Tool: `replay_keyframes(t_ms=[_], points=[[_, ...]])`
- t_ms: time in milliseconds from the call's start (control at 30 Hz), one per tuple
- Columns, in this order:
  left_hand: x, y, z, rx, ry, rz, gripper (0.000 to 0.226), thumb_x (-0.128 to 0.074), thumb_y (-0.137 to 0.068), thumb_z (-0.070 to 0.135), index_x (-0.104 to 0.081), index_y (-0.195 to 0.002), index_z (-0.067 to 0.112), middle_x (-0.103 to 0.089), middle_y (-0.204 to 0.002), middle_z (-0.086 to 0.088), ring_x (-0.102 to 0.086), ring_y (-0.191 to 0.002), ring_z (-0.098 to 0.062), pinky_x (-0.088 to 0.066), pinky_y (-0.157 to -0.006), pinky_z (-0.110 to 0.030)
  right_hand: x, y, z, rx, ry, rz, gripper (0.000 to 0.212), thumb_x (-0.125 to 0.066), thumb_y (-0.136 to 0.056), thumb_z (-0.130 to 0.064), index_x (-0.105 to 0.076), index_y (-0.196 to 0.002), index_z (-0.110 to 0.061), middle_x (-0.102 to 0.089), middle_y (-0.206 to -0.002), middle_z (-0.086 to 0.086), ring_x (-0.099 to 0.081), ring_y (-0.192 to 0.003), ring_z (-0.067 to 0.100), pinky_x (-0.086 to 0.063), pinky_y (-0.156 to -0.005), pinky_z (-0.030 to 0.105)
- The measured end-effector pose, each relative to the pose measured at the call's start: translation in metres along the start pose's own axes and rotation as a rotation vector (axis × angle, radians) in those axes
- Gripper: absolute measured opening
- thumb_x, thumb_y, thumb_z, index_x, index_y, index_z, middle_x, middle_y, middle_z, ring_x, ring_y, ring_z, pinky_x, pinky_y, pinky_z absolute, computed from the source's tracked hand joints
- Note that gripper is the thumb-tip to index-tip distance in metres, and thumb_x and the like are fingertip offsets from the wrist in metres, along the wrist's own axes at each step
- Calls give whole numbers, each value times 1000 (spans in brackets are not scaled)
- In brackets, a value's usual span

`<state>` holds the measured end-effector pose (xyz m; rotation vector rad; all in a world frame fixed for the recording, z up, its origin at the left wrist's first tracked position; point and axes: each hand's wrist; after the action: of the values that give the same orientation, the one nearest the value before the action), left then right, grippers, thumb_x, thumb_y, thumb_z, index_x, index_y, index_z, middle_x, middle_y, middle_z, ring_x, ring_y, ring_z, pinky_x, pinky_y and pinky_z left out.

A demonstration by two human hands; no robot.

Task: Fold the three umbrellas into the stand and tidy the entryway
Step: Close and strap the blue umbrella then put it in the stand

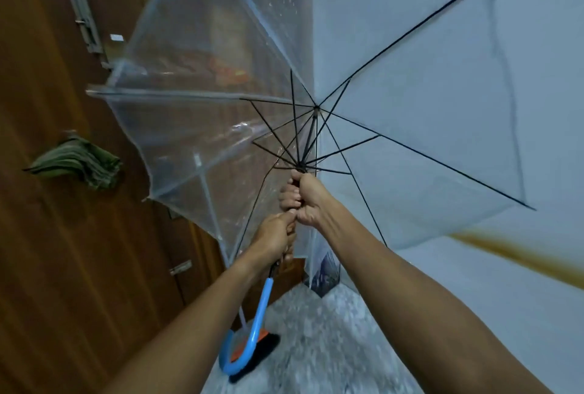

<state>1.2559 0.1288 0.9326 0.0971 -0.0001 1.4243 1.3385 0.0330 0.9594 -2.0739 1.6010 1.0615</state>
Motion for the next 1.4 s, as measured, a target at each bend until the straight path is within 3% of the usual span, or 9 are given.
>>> replay_keyframes(t_ms=[200, 300, 500, 700, 800, 933, 1133, 1233, 1400], points=[[-2, -3, 8, 63, -24, -163, 54, -47, -102, 39, -63, -58, 11, -50, -45, -6, -41, -38, -17, -33, -43, -28, 8, 2, -36, 73, 32, 107, 43, -31, -107, -24, -27, -63, -21, -19, -36, -5, -16, -23, 7, -7, -26, 13], [-6, 3, 10, 161, -29, -293, 53, -41, -103, 40, -62, -64, 10, -56, -50, -9, -50, -38, -20, -40, -41, -22, 15, 3, -63, 101, 42, 125, 42, -31, -106, -23, -25, -65, -23, -18, -37, -5, -16, -24, 7, -7, -26, 13], [-53, -2, 13, 42, 159, -108, 46, -31, -108, 22, -38, -63, 13, -26, -36, -1, -21, -24, -14, -20, -40, -24, 23, 1, -90, 126, 1, 115, 44, -28, -108, -23, -25, -64, -22, -19, -37, -6, -17, -24, 6, -8, -28, 13], [-74, -25, 35, 108, 164, 6, 45, -36, -107, 25, -35, -62, 17, -22, -38, 1, -19, -28, -14, -19, -38, -20, 43, 3, -85, 42, -114, -2, 44, -34, -108, -25, -29, -64, -20, -26, -39, -5, -26, -26, 7, -23, -26, 14], [-87, -30, 34, 138, 114, 41, 45, -41, -105, 26, -39, -62, 14, -25, -36, 1, -22, -26, -13, -21, -40, -22, 62, 5, -84, -14, -107, -31, 50, -35, -108, -30, -29, -60, -18, -25, -38, -3, -22, -24, 9, -17, -26, 14], [-105, -35, 31, 89, 36, 32, 43, -45, -105, 27, -52, -67, 7, -33, -36, -1, -30, -25, -13, -28, -41, -25, 76, -2, -98, 58, -73, 121, 43, -33, -106, -23, -23, -64, -22, -16, -38, -5, -12, -23, 9, -7, -29, 11], [-95, -43, 47, 97, -255, -162, 46, -41, -107, 36, -63, -88, 1, -55, -54, -10, -54, -39, -17, -47, -42, -24, 93, -30, -133, 69, -9, 223, 41, -33, -105, -22, -20, -66, -24, -15, -39, -6, -12, -23, 9, -6, -29, 12], [-87, -50, 41, 39, -324, -260, 37, -35, -109, 31, -58, -96, 6, -56, -56, -12, -53, -42, -24, -46, -45, -25, 100, -50, -151, 98, 9, 257, 41, -34, -104, -20, -19, -65, -24, -15, -40, -6, -13, -25, 9, -6, -32, 13], [-95, -94, 30, -215, -593, 8, 41, -35, -107, 31, -49, -72, 15, -48, -62, -2, -44, -57, -19, -30, -54, -31, 105, -86, -170, 94, -1, 257, 45, -32, -107, -25, -19, -64, -23, -16, -39, -4, -15, -24, 9, -7, -31, 13]])
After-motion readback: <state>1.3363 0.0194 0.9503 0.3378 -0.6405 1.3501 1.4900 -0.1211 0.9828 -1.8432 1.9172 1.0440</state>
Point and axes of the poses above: each hand's wrist, its own y-axis away from the middle knuckle, its own x-axis out of the back of the hand, z = x × y
